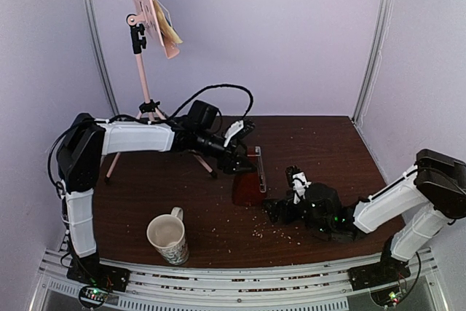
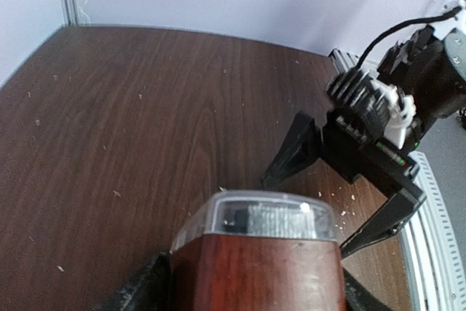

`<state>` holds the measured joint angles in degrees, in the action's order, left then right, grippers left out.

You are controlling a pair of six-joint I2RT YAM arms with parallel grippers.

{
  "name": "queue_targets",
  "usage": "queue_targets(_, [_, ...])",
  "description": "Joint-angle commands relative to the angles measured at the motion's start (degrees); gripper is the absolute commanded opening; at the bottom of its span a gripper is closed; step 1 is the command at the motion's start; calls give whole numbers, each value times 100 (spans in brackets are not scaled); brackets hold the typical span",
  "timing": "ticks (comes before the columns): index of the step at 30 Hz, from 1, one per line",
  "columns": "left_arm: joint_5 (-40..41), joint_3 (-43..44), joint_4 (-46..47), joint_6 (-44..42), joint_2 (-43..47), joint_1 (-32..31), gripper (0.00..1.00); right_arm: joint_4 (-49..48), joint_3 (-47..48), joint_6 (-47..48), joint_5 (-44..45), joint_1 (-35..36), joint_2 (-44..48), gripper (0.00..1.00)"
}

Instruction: Pack up the instrument practice props

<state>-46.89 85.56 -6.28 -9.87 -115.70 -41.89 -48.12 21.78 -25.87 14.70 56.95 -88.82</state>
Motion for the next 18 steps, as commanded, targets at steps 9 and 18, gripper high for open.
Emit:
queue_targets(9, [1056,-460,-671,-362,1002,-24,91,1269,263,635,-1353,-699,2384,100])
queue_targets(18, [659,-1821,60,703,2846,992,93,2548,2315,1265,-4356,-1743,1380,100])
